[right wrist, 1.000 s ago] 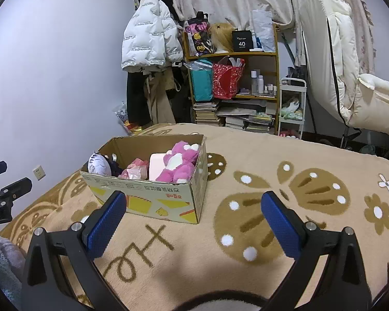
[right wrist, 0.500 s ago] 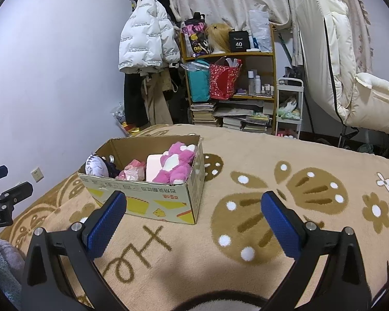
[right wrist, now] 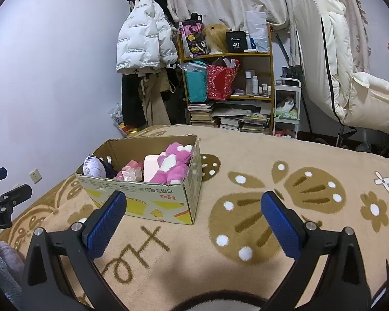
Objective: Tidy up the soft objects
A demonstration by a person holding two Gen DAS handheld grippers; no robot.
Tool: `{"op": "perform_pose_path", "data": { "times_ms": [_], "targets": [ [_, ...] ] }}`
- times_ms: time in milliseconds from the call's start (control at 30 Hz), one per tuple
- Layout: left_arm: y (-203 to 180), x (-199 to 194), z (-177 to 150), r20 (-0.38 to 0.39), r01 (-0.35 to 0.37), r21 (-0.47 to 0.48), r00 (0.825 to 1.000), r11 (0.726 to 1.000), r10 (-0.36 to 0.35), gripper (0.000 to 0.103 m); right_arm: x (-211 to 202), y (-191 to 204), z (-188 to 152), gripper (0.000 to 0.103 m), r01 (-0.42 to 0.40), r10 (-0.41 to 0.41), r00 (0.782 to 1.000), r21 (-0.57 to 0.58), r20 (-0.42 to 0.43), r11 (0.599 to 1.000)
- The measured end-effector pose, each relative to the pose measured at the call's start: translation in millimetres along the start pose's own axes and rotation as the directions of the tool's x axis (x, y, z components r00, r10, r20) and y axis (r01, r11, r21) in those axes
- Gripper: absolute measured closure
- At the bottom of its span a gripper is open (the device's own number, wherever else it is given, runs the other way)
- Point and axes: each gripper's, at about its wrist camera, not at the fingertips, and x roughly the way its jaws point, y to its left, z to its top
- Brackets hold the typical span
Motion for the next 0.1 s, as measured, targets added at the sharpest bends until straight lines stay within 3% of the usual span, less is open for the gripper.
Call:
{"op": "perform_pose_path", "data": {
  "times_ms": [100],
  "targets": [
    [-0.2,0.4,-0.1,0.0,0.003,-0.002,1.0,1.0,-0.003,0.0,0.1,0.1,-0.8,0.0,0.002,-0.002,1.0,0.003,0.002,1.0]
  ]
}}
